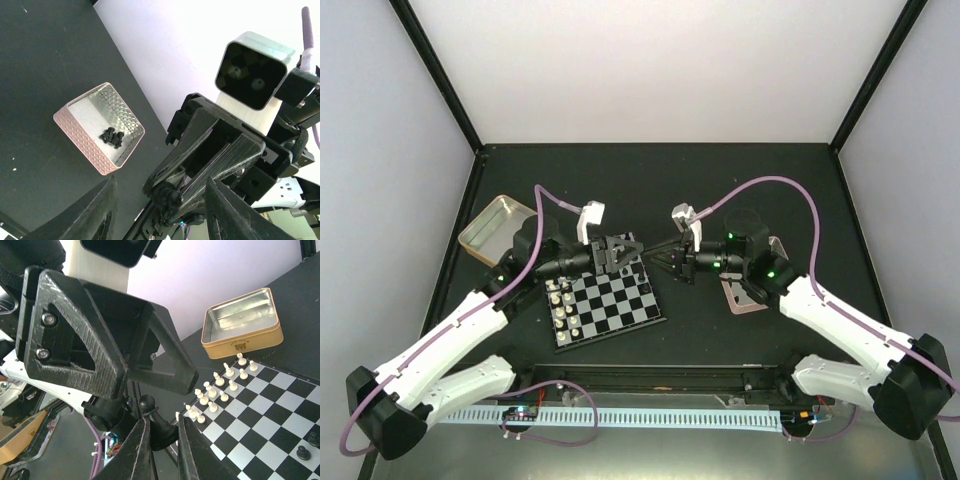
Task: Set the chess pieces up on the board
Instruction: Place the chess piece on the chessboard.
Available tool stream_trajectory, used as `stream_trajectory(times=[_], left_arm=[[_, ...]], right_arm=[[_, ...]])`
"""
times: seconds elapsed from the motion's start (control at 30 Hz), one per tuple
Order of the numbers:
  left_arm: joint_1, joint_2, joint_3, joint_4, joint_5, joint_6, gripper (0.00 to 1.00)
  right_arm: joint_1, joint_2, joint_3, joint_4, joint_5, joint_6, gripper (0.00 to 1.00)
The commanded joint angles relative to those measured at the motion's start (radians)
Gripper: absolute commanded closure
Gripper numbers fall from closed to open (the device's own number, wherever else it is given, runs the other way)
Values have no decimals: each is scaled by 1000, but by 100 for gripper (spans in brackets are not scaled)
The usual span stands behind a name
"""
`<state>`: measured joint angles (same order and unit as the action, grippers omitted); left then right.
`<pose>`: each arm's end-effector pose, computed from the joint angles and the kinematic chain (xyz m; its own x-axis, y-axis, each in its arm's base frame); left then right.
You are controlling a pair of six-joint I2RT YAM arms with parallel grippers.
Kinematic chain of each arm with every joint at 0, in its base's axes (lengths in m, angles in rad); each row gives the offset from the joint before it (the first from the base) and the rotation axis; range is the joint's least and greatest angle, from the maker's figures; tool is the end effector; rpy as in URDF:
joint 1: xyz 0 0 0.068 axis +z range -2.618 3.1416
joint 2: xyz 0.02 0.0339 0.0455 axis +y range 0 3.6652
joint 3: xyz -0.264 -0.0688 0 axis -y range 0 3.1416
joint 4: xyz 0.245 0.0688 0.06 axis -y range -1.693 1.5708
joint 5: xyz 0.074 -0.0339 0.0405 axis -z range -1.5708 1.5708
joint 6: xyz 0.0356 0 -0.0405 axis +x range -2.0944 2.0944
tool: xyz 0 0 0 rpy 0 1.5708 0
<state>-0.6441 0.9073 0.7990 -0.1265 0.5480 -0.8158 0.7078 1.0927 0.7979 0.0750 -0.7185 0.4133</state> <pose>0.1560 -0.1403 0.3304 -0.7958 -0.1798 -0.5782 0.4934 0.3610 -0.7914 0.1738 0.1795 0.3121 -0.5443 -0.0679 -0.8361 -0.8287 0.1982 0.5234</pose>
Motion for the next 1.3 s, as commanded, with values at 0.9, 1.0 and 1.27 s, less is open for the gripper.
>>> stream_trajectory(times=[0.9,1.0,1.27], left_arm=[[13,89,82,-60,74,73,98],[13,85,69,-150,-26,152,99],[-12,168,-48,-302,-367,279,98]], right_arm=[[27,30,49,-127,68,-106,62],[25,20,37,-234,120,-153,47],[20,-55,-78,-307,382,-102,43]])
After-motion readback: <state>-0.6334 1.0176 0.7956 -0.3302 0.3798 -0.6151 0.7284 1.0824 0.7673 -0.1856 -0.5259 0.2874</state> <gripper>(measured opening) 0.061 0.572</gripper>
